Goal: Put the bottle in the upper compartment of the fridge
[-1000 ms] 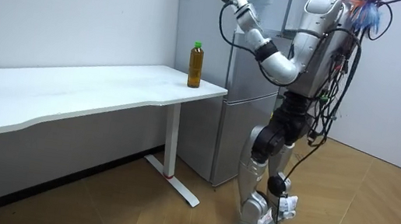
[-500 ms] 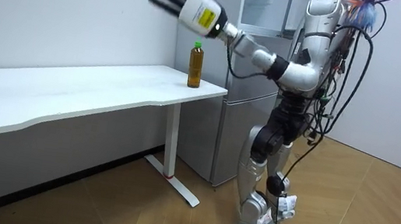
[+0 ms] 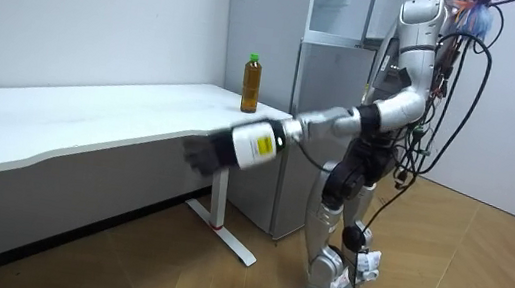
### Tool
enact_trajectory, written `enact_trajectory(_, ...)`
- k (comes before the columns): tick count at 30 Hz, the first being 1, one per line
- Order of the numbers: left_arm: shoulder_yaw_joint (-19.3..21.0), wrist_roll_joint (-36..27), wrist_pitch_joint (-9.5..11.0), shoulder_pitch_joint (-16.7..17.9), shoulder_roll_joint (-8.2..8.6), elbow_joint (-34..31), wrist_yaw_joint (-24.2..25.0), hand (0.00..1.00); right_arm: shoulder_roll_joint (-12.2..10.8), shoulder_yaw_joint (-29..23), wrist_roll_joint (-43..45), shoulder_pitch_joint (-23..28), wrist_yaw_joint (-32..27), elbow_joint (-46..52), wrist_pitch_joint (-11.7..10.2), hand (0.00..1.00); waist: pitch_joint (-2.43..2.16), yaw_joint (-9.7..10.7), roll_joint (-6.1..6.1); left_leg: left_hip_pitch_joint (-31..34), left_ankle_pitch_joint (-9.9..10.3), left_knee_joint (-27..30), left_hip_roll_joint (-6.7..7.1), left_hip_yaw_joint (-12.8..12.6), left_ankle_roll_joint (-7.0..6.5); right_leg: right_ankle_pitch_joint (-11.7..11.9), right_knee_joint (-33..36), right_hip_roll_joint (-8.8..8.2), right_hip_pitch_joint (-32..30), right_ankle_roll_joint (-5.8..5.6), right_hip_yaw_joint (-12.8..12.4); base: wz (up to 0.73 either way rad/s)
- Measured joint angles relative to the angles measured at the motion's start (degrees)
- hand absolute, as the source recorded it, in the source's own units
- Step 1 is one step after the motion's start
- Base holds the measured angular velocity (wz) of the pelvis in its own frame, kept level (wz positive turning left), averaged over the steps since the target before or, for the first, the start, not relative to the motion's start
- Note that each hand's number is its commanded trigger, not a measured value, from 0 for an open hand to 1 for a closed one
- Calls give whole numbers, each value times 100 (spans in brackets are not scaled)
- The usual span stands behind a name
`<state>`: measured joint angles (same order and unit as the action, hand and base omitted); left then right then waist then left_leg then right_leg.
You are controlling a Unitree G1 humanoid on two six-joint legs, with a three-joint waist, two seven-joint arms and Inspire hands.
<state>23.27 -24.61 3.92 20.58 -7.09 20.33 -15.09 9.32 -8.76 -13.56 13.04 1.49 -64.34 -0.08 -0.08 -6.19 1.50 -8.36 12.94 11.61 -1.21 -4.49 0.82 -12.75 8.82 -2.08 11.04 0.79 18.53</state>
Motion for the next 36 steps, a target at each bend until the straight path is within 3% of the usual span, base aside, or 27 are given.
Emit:
enact_trajectory(6,-316,58,-17,29,-7,1908,291,0,3,14,62,2,213,-40,18,0,0,66,-22,-22,1,-20,1,-17,-2,-1,35,-4,-4,-1,-30,-2)
enact_trajectory(8,-510,108,-127,81,-6,2469,489,0,2,22,67,-12,322,-40,20,0,2,112,-38,-17,2,-18,-2,-22,-3,-1,36,-3,-12,-2,-33,0)
enact_trajectory(15,-839,795,-243,50,-27,3466,864,0,3,212,31,-55,488,-123,21,0,3,151,-72,-20,3,8,-3,-35,-4,-1,40,-3,-5,-1,-34,0)
enact_trajectory(21,-1291,1286,-380,-52,-16,3780,1086,0,1,414,-25,-190,447,-251,17,0,12,238,-96,-23,3,1,-5,-48,-4,-1,38,1,-4,-1,-65,0)
enact_trajectory(27,-1631,1881,-417,-372,-15,3806,1241,0,-5,562,-7,-317,413,-320,16,0,28,353,-132,2,2,-9,-6,-75,-4,-3,30,4,-38,-4,-84,-1)
enact_trajectory(32,-1794,2379,-401,-567,-75,3769,1365,0,-38,724,11,-457,315,-299,0,0,38,479,-140,129,1,15,-11,-144,-4,2,108,-1,-203,6,-126,-6)
enact_trajectory(36,-1793,2432,-400,-600,-82,3769,1458,0,-49,755,10,-469,271,-298,-24,0,37,513,-133,172,1,9,-13,-204,-4,1,93,1,-254,5,-155,-3)
